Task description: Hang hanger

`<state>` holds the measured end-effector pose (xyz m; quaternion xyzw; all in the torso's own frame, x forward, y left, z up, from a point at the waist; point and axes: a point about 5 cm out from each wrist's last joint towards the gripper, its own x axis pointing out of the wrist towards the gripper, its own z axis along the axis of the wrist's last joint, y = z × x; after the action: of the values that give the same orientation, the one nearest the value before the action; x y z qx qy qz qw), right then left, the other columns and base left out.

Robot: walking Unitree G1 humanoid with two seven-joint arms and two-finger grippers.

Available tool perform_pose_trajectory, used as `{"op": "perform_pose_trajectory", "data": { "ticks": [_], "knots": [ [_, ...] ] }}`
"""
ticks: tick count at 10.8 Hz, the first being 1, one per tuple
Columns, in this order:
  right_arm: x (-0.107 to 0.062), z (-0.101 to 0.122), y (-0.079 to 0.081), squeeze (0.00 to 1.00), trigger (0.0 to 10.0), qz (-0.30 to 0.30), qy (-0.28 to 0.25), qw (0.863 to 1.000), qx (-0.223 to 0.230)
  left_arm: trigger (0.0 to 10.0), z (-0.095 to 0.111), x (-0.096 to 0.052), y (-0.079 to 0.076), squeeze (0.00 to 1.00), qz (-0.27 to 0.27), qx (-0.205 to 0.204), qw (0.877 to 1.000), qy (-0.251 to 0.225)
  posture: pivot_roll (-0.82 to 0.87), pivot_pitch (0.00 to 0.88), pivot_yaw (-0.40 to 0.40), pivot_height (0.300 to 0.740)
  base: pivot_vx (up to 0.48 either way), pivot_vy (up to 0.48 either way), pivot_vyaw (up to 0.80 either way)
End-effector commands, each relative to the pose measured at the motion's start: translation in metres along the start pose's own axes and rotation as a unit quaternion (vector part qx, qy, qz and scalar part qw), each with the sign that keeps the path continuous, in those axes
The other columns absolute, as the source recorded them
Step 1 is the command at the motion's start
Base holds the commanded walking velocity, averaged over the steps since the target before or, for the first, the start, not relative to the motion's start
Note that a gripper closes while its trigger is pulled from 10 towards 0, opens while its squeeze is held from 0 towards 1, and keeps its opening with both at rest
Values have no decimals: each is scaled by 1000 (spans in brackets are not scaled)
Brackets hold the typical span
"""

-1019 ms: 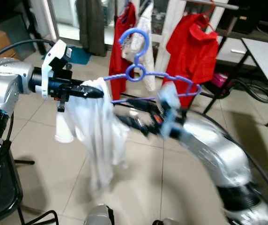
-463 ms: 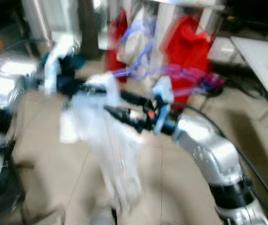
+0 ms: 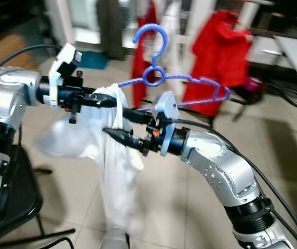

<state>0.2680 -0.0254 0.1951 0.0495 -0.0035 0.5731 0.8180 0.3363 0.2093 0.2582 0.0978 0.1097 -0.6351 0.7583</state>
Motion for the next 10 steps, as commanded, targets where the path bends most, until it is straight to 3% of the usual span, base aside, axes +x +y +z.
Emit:
{"op": "perform_pose_trajectory", "data": {
  "ticks": [1, 7, 10],
  "knots": [
    [0, -4, 3, 0, 10000, 5, 4, 1000, -2, 0, 18, -2, 0, 0, 2, 30, 999, -13, 40, 42, -6, 740, 0, 0, 0],
    [21, -33, -1, 0, 10000, 0, 37, 999, 17, 0, 25, 4, -4, 0, -2, 31, 999, -29, 47, 48, -10, 740, 0, 0, 0],
    [29, -62, 14, 0, 10000, 88, 80, 993, 21, 0, 33, -2, -3, 0, 10, 30, 999, -35, 66, 72, -9, 740, 0, 0, 0]
  ]
}}
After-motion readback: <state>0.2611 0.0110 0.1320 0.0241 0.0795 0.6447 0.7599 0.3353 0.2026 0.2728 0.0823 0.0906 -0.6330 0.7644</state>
